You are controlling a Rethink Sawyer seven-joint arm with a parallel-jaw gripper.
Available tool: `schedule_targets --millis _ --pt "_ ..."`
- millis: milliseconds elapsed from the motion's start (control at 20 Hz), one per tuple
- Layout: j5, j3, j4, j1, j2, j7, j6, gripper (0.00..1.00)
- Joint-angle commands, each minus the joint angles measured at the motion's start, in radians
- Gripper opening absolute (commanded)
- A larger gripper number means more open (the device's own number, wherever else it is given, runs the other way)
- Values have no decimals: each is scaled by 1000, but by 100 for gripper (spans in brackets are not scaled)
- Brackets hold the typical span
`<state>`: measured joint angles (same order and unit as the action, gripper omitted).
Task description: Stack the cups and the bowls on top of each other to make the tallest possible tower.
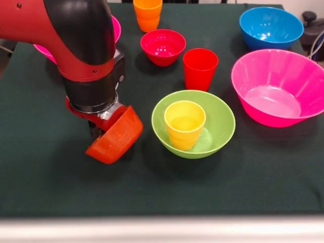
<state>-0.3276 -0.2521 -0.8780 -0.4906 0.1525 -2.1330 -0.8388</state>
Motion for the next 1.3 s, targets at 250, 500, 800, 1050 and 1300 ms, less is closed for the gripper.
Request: schedule_targets --millis 250,500,800,1050,1300 --pt "-38 31 -19 22 -41 9 33 0" --pt "-16 30 -7 19 -9 47 -78 0" --pt "9 21 -1 7 47 86 -164 0" --pt "19 28 23 7 128 135 -314 0" --pt "1 44 15 16 202 148 -405 0"
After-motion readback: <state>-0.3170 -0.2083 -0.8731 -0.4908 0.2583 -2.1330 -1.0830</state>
